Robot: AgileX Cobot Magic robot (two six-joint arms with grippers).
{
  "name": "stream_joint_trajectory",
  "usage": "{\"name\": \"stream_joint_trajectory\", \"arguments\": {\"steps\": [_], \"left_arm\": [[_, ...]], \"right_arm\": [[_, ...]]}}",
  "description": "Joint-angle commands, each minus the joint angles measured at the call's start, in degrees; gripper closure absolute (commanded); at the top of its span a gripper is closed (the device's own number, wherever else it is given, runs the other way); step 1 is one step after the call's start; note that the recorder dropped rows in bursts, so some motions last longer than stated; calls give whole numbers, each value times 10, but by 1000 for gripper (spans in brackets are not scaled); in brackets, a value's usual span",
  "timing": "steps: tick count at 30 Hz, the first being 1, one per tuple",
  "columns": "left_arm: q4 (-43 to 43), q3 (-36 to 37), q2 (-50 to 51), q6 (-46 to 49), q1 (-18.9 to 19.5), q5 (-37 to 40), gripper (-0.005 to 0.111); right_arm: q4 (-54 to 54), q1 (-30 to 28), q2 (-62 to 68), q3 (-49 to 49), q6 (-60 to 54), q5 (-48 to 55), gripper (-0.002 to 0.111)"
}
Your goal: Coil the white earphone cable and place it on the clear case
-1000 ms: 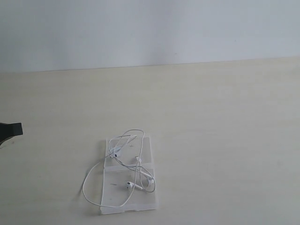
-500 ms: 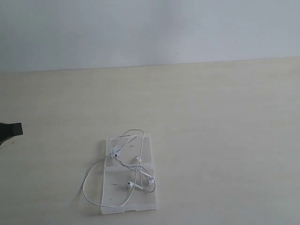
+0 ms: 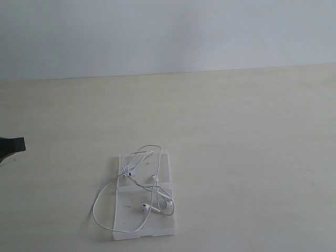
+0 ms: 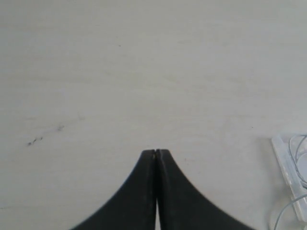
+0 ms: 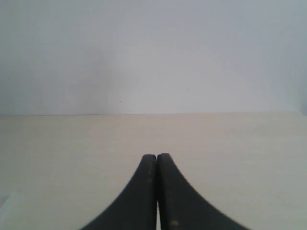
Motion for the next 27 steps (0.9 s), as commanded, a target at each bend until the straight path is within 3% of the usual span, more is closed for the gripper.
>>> {"name": "stream_joint_trajectory", "arguments": {"steps": [1,27], "left_arm": [[1,3,-2,4,2,-6,107],[1,3,-2,4,2,-6,107]], "right_arm": [[0,-3,-16,3,-23,38,108],[0,-20,-16,3,11,76,108]]}}
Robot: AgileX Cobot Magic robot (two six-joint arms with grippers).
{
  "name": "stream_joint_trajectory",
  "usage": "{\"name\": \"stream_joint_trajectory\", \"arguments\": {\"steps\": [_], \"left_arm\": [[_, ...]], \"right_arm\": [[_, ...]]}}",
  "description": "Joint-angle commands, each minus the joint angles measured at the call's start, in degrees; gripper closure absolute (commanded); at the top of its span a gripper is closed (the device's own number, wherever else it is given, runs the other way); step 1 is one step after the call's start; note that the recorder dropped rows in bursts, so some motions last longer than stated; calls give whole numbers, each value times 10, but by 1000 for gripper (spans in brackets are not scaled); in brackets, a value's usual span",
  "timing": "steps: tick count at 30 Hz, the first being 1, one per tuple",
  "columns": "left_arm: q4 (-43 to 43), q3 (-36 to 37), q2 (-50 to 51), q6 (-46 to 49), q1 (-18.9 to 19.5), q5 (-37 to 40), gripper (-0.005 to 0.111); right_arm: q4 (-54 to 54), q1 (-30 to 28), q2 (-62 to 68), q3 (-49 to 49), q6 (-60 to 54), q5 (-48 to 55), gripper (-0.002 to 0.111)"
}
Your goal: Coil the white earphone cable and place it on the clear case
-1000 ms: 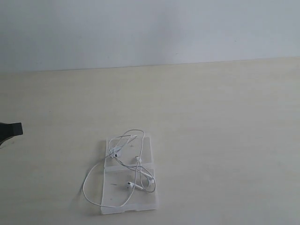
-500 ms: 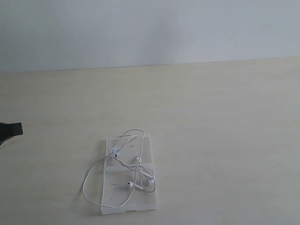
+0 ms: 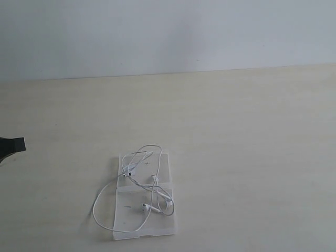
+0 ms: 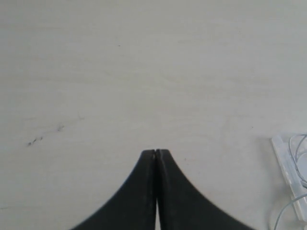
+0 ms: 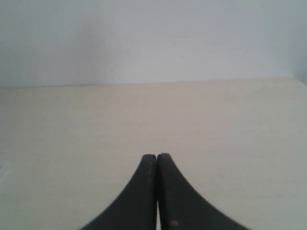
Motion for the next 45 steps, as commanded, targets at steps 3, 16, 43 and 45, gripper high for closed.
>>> {"name": "stream_joint_trajectory", "arguments": {"steps": [3,16,43,45], "left_arm": [[1,3,-2,3,2,-6,107],[1,3,-3,6,2,-6,107],[34,3,-671,-12,1,238,107],[43,10,-674,22,1,254,107]], "right_arm": [[0,-4,-4,3,4,-2,108],[0,-4,-4,3,3,-2,108],[0,-4,-4,3,3,-2,108],[0,-4,-4,3,3,-2,108]]}}
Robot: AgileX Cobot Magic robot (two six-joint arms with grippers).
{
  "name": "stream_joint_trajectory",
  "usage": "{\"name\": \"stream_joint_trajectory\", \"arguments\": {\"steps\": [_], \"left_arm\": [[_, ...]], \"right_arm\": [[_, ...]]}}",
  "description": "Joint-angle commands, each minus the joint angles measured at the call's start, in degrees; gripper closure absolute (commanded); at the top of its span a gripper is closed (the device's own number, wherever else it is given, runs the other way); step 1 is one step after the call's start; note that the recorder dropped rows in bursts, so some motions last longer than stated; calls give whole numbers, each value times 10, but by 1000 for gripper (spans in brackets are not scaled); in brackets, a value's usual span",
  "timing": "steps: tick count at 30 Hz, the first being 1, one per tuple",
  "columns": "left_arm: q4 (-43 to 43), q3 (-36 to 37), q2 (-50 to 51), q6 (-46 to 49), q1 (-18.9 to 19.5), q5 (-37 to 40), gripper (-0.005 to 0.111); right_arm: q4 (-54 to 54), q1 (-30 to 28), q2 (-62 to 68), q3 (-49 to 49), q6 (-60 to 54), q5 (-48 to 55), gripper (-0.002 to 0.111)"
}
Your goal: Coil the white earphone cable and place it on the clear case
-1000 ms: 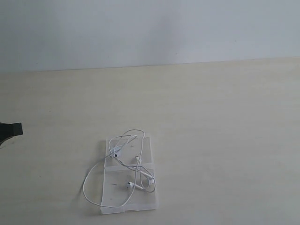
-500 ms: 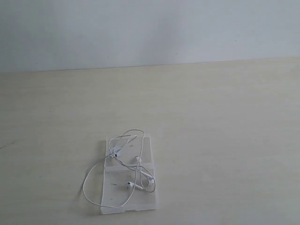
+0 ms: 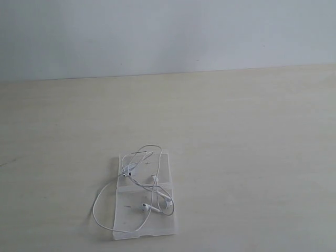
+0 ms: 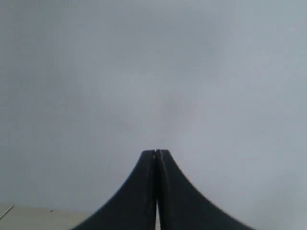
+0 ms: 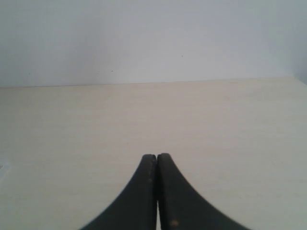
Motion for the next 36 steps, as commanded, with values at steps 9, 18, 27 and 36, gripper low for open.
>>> {"name": "stream_joint_trajectory", "arguments": {"steps": [9,18,27,36], "left_arm": [[-222,76,-9,500,1,111,107],[-512,208,-42,539,1,59,107],[-513,238,-124,559,1,98,107],[-513,238,-124,578,1,135,107]], "right_arm": [[0,-4,-4,3,3,-2,108],[0,-4,-4,3,3,-2,108],[0,-4,-4,3,3,-2,108],[0,-4,-4,3,3,-2,108]]}}
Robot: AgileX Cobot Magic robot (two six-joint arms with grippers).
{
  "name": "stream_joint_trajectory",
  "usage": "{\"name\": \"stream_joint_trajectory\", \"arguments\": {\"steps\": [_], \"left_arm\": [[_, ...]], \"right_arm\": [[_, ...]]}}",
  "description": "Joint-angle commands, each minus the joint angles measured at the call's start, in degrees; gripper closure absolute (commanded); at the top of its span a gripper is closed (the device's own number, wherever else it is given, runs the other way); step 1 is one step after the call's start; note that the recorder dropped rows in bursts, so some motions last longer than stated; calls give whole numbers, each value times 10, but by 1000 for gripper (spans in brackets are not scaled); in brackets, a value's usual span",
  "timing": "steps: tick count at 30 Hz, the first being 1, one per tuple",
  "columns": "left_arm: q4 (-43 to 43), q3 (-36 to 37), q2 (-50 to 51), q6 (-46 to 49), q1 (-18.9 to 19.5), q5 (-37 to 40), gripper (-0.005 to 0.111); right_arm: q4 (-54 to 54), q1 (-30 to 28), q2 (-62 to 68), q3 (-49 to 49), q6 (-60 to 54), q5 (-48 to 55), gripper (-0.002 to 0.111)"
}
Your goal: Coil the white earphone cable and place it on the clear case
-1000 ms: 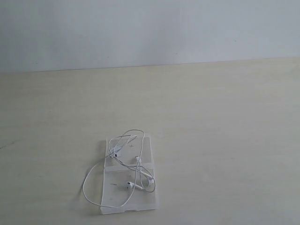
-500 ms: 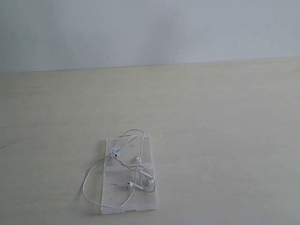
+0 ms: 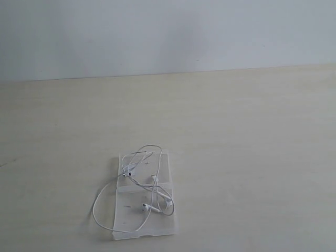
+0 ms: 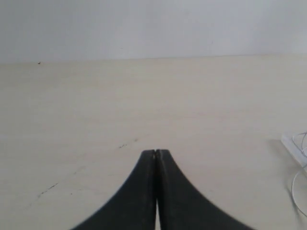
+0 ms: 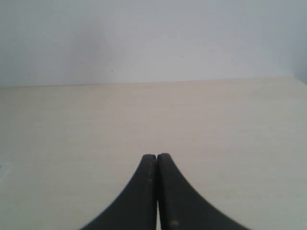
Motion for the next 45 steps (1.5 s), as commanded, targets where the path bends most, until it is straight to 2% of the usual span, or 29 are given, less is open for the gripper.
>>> {"name": "stream_joint_trajectory", "arguments": {"steps": [1,45], "left_arm": [[-6,1,-4,18,1,9,107],[-5,1,-4,22,1,11,107]], "right_arm": [[0,-4,-4,3,3,-2,108],[0,-4,-4,3,3,-2,108]]}}
